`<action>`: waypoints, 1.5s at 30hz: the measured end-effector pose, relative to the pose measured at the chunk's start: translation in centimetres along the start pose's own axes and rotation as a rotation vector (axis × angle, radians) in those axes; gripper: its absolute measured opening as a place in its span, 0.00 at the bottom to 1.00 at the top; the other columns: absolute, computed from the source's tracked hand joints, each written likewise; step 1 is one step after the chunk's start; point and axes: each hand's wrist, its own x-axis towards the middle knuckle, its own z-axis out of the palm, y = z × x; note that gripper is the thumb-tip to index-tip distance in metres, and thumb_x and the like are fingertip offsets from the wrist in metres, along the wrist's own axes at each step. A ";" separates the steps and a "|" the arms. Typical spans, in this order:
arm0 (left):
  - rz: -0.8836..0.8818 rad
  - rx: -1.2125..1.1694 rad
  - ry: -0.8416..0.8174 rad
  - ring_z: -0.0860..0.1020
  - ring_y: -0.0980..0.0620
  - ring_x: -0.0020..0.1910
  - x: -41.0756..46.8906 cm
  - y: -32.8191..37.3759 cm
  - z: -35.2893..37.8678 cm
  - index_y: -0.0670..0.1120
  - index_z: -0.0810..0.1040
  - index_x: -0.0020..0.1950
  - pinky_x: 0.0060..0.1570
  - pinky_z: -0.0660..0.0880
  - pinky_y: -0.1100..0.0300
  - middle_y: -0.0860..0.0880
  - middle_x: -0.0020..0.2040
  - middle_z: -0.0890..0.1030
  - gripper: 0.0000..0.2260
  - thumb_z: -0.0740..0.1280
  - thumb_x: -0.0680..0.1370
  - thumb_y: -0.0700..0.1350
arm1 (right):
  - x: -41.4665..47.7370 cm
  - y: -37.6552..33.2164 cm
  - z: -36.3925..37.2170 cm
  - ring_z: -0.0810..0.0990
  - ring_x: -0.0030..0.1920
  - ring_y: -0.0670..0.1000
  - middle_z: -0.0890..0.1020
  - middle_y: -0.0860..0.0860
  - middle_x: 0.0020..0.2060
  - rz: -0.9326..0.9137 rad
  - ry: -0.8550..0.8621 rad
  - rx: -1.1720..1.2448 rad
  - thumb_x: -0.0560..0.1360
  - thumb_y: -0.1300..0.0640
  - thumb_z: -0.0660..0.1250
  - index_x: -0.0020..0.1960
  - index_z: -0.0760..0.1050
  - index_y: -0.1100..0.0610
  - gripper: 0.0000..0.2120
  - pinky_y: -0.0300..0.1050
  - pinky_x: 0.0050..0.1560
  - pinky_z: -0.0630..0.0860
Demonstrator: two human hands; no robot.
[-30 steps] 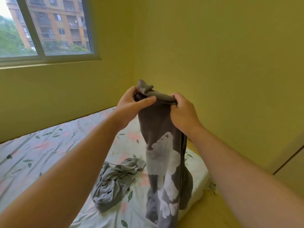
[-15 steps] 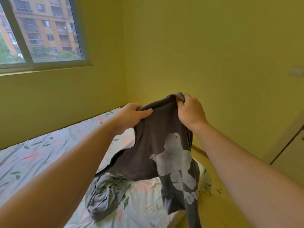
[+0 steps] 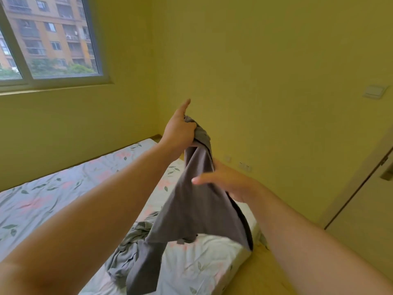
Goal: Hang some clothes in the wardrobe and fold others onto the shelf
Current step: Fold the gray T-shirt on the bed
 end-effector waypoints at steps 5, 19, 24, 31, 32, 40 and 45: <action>0.107 0.224 -0.010 0.80 0.47 0.50 0.8 -0.3 -1.2 0.53 0.83 0.59 0.50 0.81 0.53 0.48 0.56 0.81 0.22 0.57 0.78 0.33 | 1.5 3.1 0.3 0.80 0.52 0.59 0.81 0.59 0.56 0.160 0.174 -0.605 0.77 0.53 0.66 0.62 0.76 0.56 0.15 0.53 0.57 0.78; 0.157 1.173 0.198 0.72 0.38 0.54 3.0 -4.2 -10.6 0.45 0.83 0.48 0.53 0.71 0.49 0.42 0.53 0.72 0.07 0.65 0.75 0.40 | 2.9 -4.8 -7.1 0.80 0.50 0.58 0.81 0.54 0.50 0.021 0.365 -1.403 0.78 0.38 0.64 0.53 0.75 0.52 0.17 0.46 0.42 0.70; 0.251 0.955 -0.101 0.76 0.49 0.48 1.7 -4.8 -11.8 0.49 0.84 0.46 0.49 0.73 0.58 0.46 0.51 0.81 0.02 0.72 0.75 0.43 | 3.4 -4.5 -8.4 0.75 0.43 0.56 0.76 0.51 0.42 0.136 0.342 -1.432 0.75 0.32 0.64 0.47 0.75 0.51 0.22 0.45 0.40 0.69; 0.014 1.021 -0.452 0.77 0.53 0.46 -1.8 -6.0 -13.8 0.55 0.74 0.50 0.47 0.74 0.52 0.56 0.46 0.78 0.12 0.74 0.74 0.52 | 3.2 -3.7 -9.7 0.78 0.46 0.55 0.79 0.51 0.45 0.168 -0.122 -1.452 0.76 0.59 0.66 0.48 0.76 0.54 0.02 0.46 0.42 0.74; -0.002 1.086 -0.478 0.77 0.54 0.48 -2.3 -6.2 -14.3 0.57 0.73 0.53 0.50 0.74 0.52 0.57 0.49 0.78 0.13 0.73 0.74 0.54 | 3.3 -3.5 -9.7 0.79 0.46 0.55 0.80 0.52 0.45 0.177 -0.128 -1.443 0.75 0.64 0.62 0.47 0.76 0.55 0.06 0.47 0.41 0.74; -0.164 1.513 -0.384 0.75 0.51 0.44 -6.9 -7.1 -18.7 0.54 0.72 0.45 0.37 0.67 0.60 0.53 0.42 0.77 0.06 0.70 0.76 0.47 | 5.2 -2.0 -6.9 0.74 0.39 0.54 0.71 0.52 0.45 -0.013 -0.049 -1.381 0.76 0.66 0.54 0.43 0.70 0.52 0.11 0.47 0.35 0.71; -0.286 1.532 -0.170 0.75 0.49 0.40 -11.0 -7.5 -22.7 0.52 0.72 0.35 0.33 0.66 0.60 0.54 0.35 0.76 0.13 0.60 0.72 0.35 | 6.2 -1.3 -4.8 0.77 0.43 0.53 0.76 0.51 0.45 -0.098 -0.109 -1.203 0.74 0.60 0.61 0.42 0.71 0.50 0.06 0.47 0.39 0.75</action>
